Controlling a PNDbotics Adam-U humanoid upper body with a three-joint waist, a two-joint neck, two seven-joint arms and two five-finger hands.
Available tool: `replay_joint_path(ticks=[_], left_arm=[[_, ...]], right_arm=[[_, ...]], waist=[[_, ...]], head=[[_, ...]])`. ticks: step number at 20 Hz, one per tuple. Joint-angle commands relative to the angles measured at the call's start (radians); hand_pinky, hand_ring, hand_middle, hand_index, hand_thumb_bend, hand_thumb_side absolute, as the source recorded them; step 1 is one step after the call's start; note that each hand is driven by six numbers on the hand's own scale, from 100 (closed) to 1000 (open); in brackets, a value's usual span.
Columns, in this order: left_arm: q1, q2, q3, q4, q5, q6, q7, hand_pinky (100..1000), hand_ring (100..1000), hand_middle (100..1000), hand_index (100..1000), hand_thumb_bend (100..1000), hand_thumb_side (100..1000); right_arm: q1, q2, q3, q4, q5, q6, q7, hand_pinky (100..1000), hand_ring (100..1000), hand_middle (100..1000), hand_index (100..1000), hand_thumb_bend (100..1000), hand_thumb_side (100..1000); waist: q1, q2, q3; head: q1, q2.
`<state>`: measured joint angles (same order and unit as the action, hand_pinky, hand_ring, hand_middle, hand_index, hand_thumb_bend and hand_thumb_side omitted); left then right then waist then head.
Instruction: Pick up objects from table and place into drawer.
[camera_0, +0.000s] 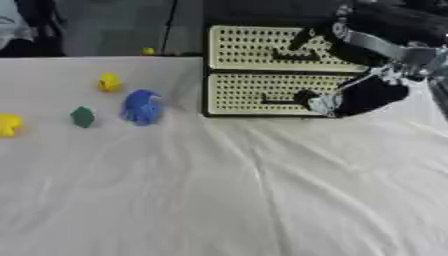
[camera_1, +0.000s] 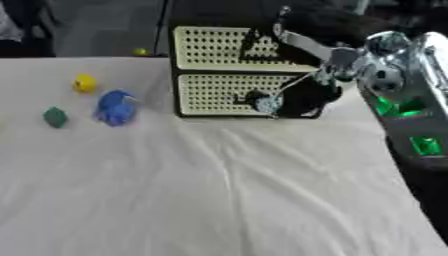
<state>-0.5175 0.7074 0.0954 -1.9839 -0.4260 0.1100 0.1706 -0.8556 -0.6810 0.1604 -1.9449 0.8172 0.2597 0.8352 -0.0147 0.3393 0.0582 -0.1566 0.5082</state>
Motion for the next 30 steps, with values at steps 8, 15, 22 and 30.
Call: replay_joint_path(ticks=[8,15,22,30], left_arm=[[-0.018,0.013,0.003,-0.016,0.011,-0.001,0.001,721,793,858,971,318,971],[-0.019,0.011,0.001,-0.016,0.013,-0.006,0.001,720,793,858,969,314,974],[-0.020,0.007,0.000,-0.016,0.017,-0.011,-0.001,718,792,857,969,307,977],[-0.022,-0.001,-0.003,-0.016,0.019,-0.014,-0.006,718,792,855,967,300,980]], right_arm=[[-0.052,-0.004,-0.009,0.126,-0.015,0.041,-0.048,100,100,100,839,373,255],[-0.067,0.001,-0.012,0.204,0.041,0.044,-0.070,100,100,100,835,375,265],[-0.081,0.007,-0.008,0.265,0.076,0.047,-0.086,100,100,100,835,374,260],[-0.112,0.023,-0.014,0.348,0.128,0.056,-0.141,100,100,100,845,381,269]], waist=[[0.003,-0.017,0.008],[0.007,-0.013,0.010],[0.012,-0.008,0.014],[0.015,0.002,0.023]], head=[[-0.031,0.002],[-0.033,-0.016],[-0.038,-0.035],[-0.051,-0.060]])
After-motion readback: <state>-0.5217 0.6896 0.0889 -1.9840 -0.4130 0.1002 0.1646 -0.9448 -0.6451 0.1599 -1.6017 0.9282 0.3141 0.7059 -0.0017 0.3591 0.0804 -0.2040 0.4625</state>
